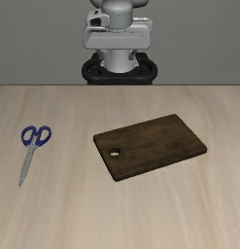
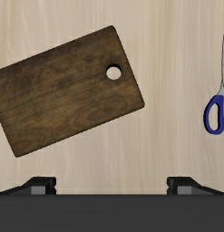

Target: Pick up the scissors and place it on the cutting board

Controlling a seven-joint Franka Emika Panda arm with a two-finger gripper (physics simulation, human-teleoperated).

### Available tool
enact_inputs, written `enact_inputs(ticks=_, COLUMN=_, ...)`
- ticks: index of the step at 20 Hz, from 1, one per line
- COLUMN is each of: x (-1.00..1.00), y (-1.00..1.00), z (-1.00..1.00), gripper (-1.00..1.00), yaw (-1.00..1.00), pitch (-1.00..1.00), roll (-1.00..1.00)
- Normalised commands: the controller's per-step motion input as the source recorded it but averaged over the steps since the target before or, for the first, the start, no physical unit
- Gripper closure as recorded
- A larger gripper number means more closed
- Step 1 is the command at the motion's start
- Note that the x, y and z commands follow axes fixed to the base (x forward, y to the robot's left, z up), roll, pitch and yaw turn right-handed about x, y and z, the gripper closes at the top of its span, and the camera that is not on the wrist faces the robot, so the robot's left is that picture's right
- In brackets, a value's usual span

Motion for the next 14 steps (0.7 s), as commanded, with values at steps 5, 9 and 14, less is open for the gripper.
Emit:
enact_inputs(ticks=5, x=0.00, y=-1.00, z=0.00, gripper=-1.00, yaw=0.00, pitch=0.00, roll=0.00)
enact_inputs(ticks=9, x=0.00, y=-1.00, z=0.00, gripper=-1.00, yaw=0.00, pitch=0.00, roll=0.00)
enact_inputs(ticks=14, x=0.00, y=-1.00, z=0.00, gripper=-1.00, yaw=0.00, pitch=0.00, roll=0.00)
